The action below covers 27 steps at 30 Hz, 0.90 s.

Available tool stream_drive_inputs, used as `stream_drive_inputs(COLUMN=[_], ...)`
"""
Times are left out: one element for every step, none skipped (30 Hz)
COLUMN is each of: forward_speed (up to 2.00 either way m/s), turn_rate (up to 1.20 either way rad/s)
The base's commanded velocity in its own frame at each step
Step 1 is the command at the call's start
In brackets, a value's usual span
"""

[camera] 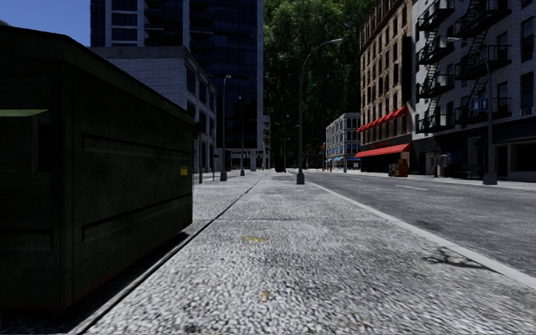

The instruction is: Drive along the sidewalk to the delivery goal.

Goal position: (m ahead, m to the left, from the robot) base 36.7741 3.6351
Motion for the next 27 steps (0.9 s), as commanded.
stream_drive_inputs(forward_speed=[1.43, 1.43, 1.43, 1.43, 1.43, 1.43, 1.43, 1.43, 1.43, 1.43, 1.43, 1.43, 1.43, 1.43, 1.43, 1.43, 1.43, 1.43, 1.43, 1.43, 1.43, 1.43, 1.43, 1.43, 1.43, 1.43, 1.43], turn_rate=[0.0, 0.0, 0.0, 0.0, 0.0, 0.0, 0.0, 0.0, 0.0, 0.0, 0.0, 0.0, 0.0, 0.0, 0.0, 0.0, 0.0, 0.0, 0.0, 0.0, 0.0, 0.0, 0.0, 0.0, 0.0, 0.0, 0.0])
